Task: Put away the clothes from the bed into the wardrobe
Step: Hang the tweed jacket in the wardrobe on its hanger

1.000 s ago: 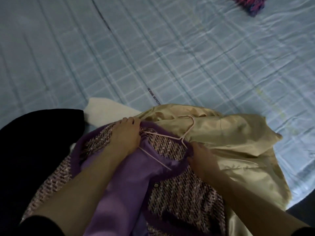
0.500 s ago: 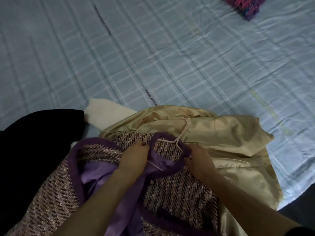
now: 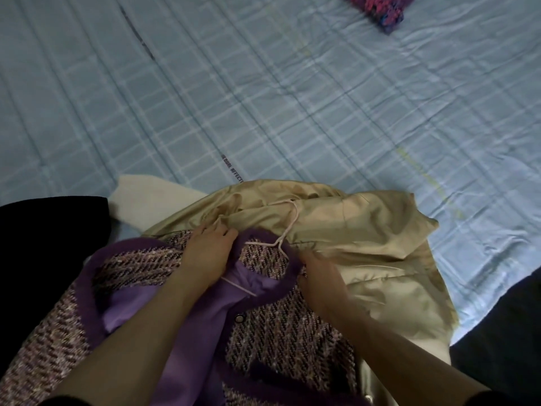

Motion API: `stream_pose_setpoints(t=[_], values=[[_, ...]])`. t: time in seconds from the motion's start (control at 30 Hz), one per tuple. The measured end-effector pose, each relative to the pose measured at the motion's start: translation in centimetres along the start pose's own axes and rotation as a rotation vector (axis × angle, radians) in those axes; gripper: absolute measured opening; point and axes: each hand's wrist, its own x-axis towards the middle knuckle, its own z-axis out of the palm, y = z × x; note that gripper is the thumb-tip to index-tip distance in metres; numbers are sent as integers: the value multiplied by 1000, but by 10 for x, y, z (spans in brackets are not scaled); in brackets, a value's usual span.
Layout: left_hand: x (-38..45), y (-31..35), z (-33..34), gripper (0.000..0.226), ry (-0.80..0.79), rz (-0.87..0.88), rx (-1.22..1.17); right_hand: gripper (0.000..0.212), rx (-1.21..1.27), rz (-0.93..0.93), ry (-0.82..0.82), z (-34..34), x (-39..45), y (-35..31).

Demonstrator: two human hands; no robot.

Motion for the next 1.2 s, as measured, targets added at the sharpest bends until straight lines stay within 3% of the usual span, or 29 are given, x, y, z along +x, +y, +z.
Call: stream_pose_setpoints(t=[0.43, 0.8, 1.0, 1.13, 1.2], values=[[-56, 5, -29, 31, 406, 37, -46, 34, 126, -207, 173, -14, -48, 0], [-110, 55, -141, 30, 665, 120, 60, 39, 268, -385, 351, -100, -126, 1], [-144, 96, -222, 26, 744, 124, 104, 37, 339, -471, 472, -167, -163, 2], [-178, 122, -277, 28, 790, 88, 147, 48, 415, -567, 548, -221, -190, -5], [-199, 134, -305, 27, 838, 53, 153, 42, 430, -610, 587, -249, -204, -14]])
